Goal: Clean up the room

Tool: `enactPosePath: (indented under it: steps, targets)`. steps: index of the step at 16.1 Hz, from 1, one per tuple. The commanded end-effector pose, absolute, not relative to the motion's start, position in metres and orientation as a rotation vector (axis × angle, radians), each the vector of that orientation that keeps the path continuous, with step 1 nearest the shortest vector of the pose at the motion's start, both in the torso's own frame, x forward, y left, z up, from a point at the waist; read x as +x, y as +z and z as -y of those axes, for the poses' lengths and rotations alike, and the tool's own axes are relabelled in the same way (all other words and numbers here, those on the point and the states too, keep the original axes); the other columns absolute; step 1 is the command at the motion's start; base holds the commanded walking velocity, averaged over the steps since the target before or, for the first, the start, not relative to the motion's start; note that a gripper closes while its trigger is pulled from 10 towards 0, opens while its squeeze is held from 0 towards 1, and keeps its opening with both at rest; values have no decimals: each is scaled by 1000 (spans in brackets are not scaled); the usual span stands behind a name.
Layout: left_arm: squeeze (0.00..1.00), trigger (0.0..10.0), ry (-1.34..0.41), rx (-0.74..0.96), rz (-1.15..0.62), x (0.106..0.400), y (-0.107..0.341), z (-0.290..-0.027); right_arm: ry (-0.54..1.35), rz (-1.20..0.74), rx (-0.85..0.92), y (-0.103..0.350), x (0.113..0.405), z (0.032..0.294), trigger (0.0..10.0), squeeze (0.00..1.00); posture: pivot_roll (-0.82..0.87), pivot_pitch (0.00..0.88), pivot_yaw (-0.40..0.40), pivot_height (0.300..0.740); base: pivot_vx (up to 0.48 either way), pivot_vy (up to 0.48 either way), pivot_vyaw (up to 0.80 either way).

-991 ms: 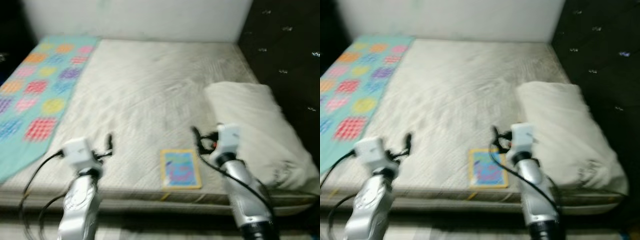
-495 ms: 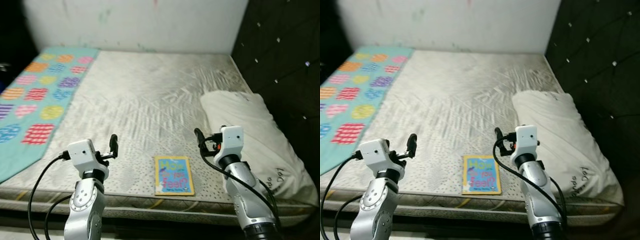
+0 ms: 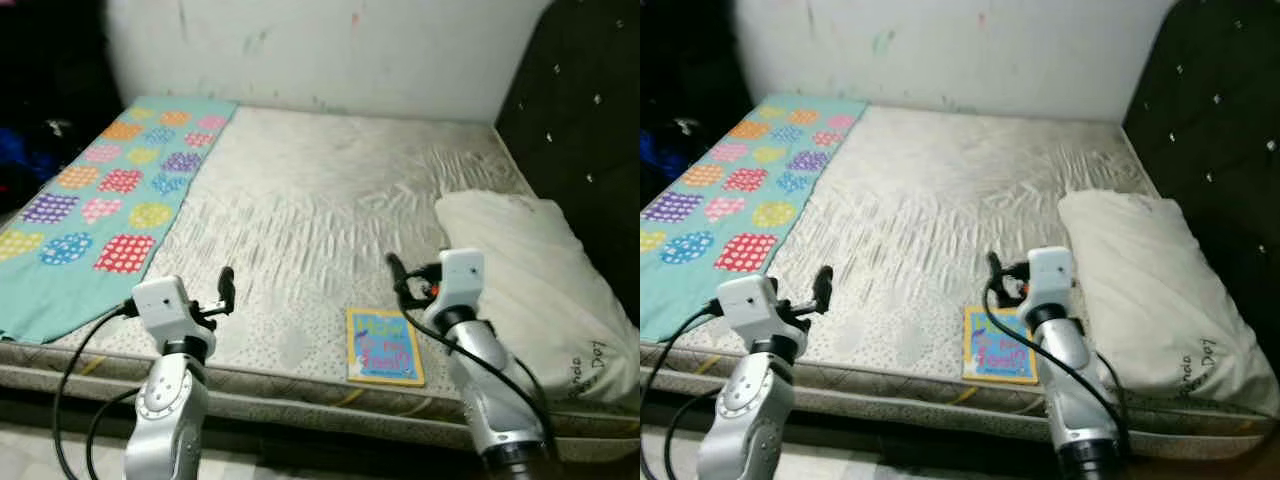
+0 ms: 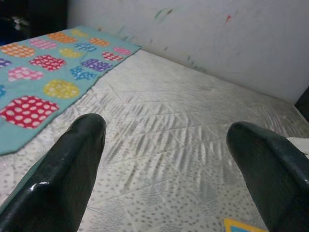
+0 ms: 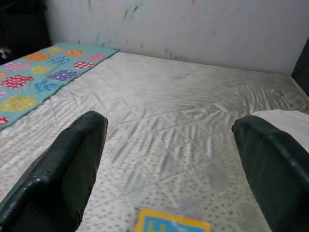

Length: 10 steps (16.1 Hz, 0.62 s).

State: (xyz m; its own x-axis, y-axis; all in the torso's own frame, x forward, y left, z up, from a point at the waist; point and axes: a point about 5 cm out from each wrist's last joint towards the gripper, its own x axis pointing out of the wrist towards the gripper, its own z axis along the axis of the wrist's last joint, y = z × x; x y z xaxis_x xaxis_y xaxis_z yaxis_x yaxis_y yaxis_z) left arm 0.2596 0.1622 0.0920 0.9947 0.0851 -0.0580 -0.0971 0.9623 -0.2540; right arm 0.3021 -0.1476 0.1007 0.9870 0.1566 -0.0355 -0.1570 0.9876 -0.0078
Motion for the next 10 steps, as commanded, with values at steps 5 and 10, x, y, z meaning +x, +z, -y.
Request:
enactPosePath:
  steps: [5, 10]
  targets:
    - [0, 10000, 87, -281, -46, 262, 95, -158, 134, -39, -28, 101, 304, 156, 10000, 0, -46, 0, -6, 740, 0, 480, -284]
    - [0, 10000, 88, -285, -57, 260, 92, -156, 135, -39, -31, 102, 304, 158, 10000, 0, -53, 0, -8, 740, 0, 480, -226]
